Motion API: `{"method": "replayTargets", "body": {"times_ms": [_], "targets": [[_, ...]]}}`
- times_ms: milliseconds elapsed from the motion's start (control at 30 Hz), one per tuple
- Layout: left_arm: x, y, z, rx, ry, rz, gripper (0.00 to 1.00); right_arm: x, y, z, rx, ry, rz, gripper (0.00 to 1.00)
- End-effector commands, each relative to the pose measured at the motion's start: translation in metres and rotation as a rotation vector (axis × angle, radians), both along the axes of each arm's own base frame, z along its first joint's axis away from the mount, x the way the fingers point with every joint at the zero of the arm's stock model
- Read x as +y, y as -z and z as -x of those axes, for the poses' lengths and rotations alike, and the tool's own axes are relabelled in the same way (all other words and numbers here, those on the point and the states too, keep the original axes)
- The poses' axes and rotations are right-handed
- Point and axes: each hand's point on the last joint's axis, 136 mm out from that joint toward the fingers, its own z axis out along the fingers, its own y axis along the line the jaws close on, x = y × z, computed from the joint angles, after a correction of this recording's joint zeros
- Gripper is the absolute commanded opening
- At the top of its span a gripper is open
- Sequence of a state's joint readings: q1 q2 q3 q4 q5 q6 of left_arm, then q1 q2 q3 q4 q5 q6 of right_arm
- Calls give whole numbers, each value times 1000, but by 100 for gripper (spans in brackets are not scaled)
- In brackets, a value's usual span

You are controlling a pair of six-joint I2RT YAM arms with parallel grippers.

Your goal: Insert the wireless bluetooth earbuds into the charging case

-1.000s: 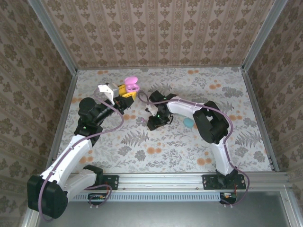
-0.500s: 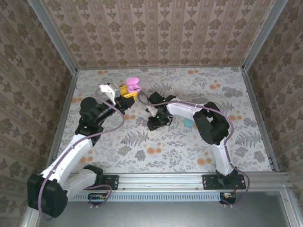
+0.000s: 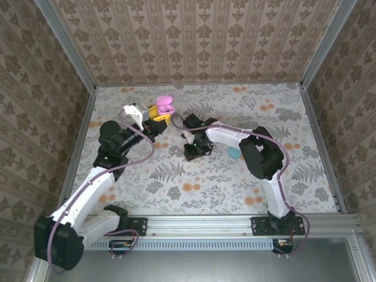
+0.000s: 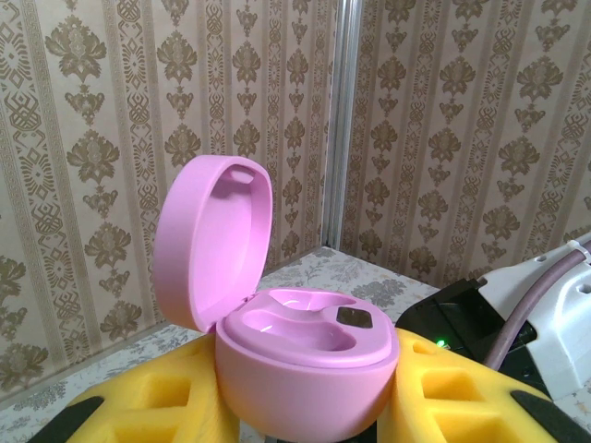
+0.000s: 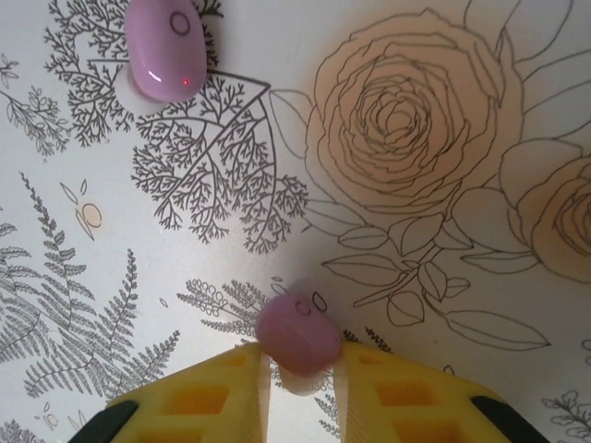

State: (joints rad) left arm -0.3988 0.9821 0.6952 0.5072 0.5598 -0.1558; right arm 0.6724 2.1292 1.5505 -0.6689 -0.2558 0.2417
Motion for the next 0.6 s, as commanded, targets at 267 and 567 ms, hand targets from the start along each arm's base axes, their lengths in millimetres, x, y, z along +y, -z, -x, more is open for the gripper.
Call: {"method": "replayTargets", "body": {"times_ms": [267,567], "targets": [[1,-25,5,-79,-4,15,32,-28,-21,-11,-132,135,54,22],[4,-27,4,-85,-21,20,32,-21,-22,-13,-78,116,-22,23]]}}
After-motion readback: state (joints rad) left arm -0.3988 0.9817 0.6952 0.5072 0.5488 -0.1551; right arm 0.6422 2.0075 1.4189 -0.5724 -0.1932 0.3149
